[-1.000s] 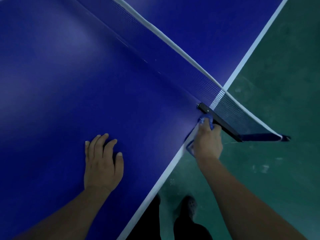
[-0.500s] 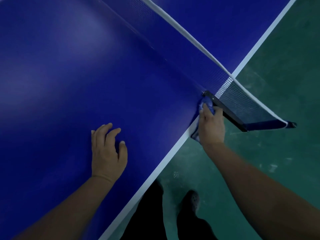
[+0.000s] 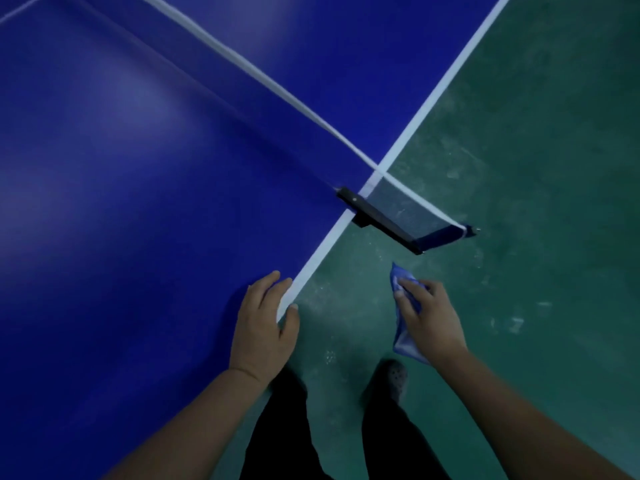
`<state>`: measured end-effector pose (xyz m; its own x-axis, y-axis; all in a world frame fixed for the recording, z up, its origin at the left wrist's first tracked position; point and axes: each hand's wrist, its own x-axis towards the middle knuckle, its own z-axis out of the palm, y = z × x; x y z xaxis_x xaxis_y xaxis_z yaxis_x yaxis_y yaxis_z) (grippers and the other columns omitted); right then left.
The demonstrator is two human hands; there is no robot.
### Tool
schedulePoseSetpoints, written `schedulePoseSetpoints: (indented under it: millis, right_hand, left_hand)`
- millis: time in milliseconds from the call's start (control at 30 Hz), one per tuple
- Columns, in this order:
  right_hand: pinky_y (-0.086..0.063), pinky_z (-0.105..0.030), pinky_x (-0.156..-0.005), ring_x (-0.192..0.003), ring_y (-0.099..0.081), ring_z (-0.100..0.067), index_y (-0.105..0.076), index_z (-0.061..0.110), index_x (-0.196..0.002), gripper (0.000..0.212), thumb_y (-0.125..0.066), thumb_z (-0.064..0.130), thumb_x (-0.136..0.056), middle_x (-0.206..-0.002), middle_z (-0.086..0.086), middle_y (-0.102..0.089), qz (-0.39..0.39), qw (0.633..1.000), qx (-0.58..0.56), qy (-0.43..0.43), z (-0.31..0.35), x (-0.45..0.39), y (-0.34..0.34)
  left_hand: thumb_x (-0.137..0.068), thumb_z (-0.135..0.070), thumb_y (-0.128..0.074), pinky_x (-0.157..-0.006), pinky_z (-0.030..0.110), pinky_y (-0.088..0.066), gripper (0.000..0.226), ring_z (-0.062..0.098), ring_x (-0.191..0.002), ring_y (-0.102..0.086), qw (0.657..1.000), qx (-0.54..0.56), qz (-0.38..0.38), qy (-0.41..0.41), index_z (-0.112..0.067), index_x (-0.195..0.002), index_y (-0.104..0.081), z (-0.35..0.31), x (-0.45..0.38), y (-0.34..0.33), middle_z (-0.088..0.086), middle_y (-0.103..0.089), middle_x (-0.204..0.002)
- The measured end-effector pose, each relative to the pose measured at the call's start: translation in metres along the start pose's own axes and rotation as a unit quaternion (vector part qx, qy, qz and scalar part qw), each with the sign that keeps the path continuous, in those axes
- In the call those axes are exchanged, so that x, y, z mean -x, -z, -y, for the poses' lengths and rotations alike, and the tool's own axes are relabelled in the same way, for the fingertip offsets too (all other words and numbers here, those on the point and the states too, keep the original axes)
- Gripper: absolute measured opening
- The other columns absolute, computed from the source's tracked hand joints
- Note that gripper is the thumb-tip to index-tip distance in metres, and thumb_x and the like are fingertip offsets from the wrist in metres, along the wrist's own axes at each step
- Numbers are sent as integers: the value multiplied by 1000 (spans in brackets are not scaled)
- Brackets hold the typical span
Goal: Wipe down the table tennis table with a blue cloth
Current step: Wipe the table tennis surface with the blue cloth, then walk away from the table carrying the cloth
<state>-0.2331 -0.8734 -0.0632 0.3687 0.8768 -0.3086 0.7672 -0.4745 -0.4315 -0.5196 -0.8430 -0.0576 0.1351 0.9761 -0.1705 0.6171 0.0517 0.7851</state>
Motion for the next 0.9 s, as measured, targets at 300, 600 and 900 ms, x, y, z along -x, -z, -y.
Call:
schedulePoseSetpoints:
  millis: [300, 600, 900]
  right_hand:
    - [-42, -26, -82, -98, -57, -14, -64, 25, -129, 40, -72, 30, -89, -118, 5, -50, -28, 993, -111, 32, -87, 1, 88]
    - [-44, -23, -85, -100, -55, -5, -57, 30, -131, 44, -69, 37, -89, -118, 13, -51, -50, 984, -167, 38, -226, -38, 224]
    - [-35, -17, -85, -99, -46, 3, -56, 25, -133, 48, -72, 29, -88, -117, 11, -51, -103, 975, -196, -23, -302, -165, 330]
  left_hand:
    - [-97, -24, -58, -110, 24, -36, 39, 4, -126, -43, 992, -51, 112, -32, -20, -135, -55, -124, 0, -82, -15, -46, -134]
    - [-93, -22, -64, -98, 20, -39, 34, -2, -113, -54, 996, -7, 83, -14, -39, -121, -56, -286, -36, -227, -17, -59, -121]
    - [-92, -21, -65, -94, 19, -46, 30, -3, -108, -58, 994, 67, 71, -40, -36, -119, -62, -412, -158, -303, -18, -63, -114]
